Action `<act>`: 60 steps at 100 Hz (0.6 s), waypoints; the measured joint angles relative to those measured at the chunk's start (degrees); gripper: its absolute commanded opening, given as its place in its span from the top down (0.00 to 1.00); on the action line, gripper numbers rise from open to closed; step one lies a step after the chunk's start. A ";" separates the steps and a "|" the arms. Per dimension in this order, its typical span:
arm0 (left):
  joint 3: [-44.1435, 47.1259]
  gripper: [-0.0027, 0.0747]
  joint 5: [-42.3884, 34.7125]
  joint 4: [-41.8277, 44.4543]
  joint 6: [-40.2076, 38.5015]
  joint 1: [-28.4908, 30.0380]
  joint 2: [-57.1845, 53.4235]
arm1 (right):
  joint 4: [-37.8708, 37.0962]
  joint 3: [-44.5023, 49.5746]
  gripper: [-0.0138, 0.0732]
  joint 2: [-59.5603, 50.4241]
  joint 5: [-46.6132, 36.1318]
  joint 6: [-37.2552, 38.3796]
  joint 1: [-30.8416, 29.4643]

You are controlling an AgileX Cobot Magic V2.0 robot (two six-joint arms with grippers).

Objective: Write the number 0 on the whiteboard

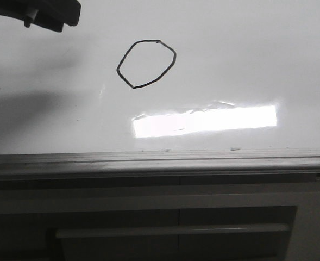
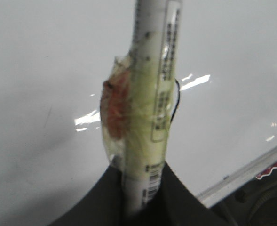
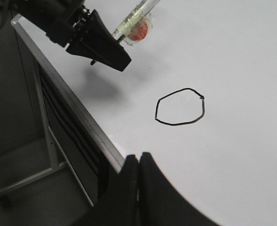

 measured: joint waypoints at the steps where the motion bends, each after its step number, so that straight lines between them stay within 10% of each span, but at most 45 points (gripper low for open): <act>1: 0.00 0.99 -0.15 -0.23 0.00 0.19 0.31 | 0.00 0.00 0.92 0.00 -0.13 0.00 0.00; 60: 0.00 0.99 -5.98 -2.90 -0.08 2.61 9.78 | 0.10 0.05 0.92 0.00 -0.79 2.56 0.00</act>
